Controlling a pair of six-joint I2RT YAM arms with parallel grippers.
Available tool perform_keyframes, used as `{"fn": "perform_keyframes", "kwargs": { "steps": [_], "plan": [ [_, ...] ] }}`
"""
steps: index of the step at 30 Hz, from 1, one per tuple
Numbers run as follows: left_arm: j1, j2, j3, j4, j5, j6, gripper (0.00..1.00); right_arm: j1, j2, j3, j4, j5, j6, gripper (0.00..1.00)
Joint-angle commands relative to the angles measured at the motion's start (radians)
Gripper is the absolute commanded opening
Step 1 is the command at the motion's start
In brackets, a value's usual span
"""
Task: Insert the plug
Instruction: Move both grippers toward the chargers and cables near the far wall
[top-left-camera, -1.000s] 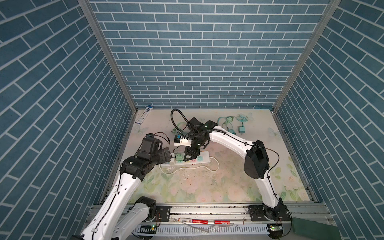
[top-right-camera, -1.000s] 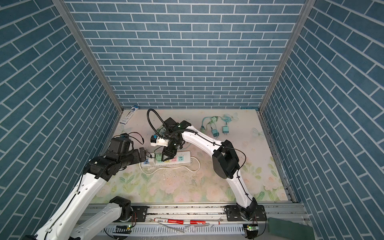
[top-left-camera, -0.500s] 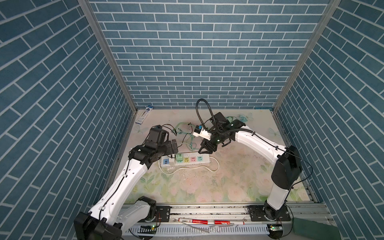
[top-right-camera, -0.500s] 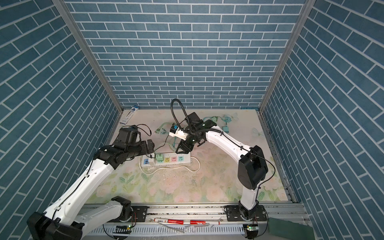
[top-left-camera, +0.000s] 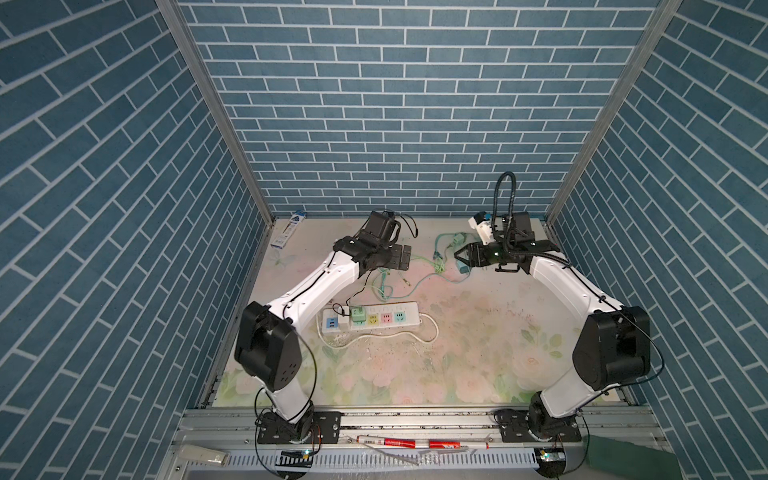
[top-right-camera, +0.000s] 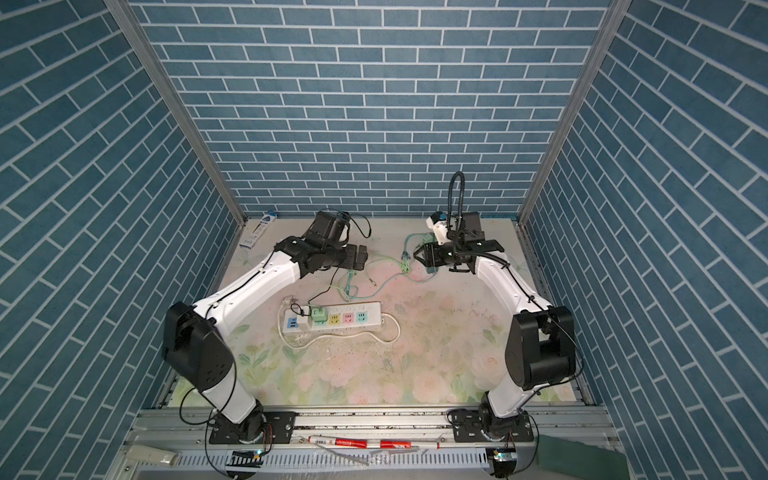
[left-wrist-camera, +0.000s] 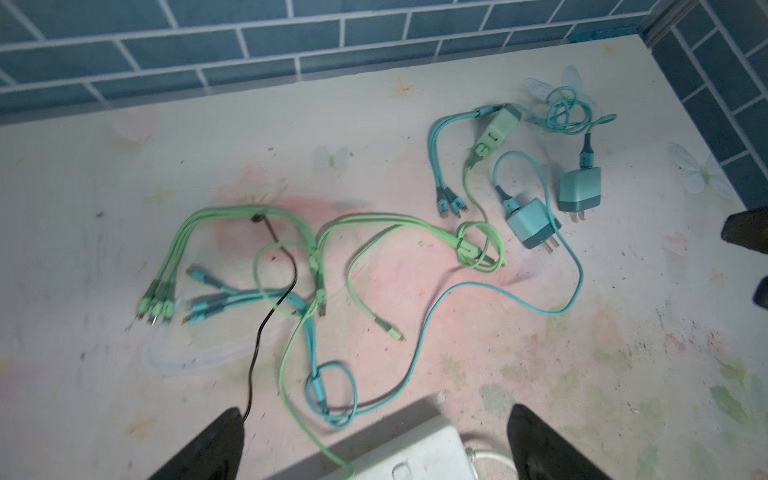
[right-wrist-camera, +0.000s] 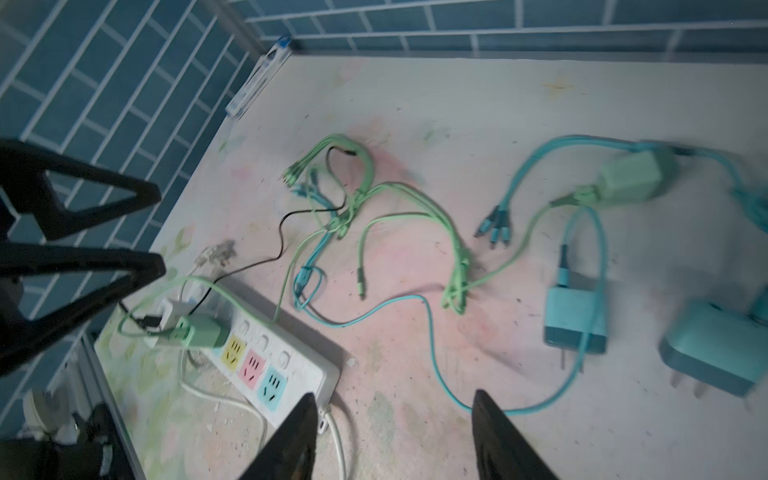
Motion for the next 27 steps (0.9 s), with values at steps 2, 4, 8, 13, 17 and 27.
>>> {"fn": "perform_keyframes", "kwargs": {
  "steps": [2, 4, 8, 13, 17, 27],
  "plan": [
    [-0.03, 0.177, 0.185, 0.057, 0.064, 0.133, 1.0, -0.071, -0.033, -0.063, 0.13, 0.077, 0.25, 0.59],
    [-0.049, 0.29, 0.305, 0.049, 0.084, 0.181, 1.0, -0.088, -0.026, -0.066, 0.135, 0.129, 0.28, 0.58],
    [-0.06, 0.463, 0.502, 0.049, 0.147, 0.192, 1.0, -0.104, 0.005, -0.057, 0.18, 0.159, 0.321, 0.57],
    [-0.065, 0.62, 0.664, 0.084, 0.188, 0.189, 1.0, -0.12, 0.072, -0.038, 0.254, 0.23, 0.402, 0.55],
    [-0.068, 0.703, 0.734, 0.122, 0.2, 0.168, 0.99, -0.131, 0.161, -0.016, 0.343, 0.224, 0.483, 0.54],
    [-0.071, 0.945, 1.007, 0.119, 0.21, 0.071, 0.96, -0.133, 0.333, 0.095, 0.464, 0.161, 0.557, 0.51]
  ]
}}
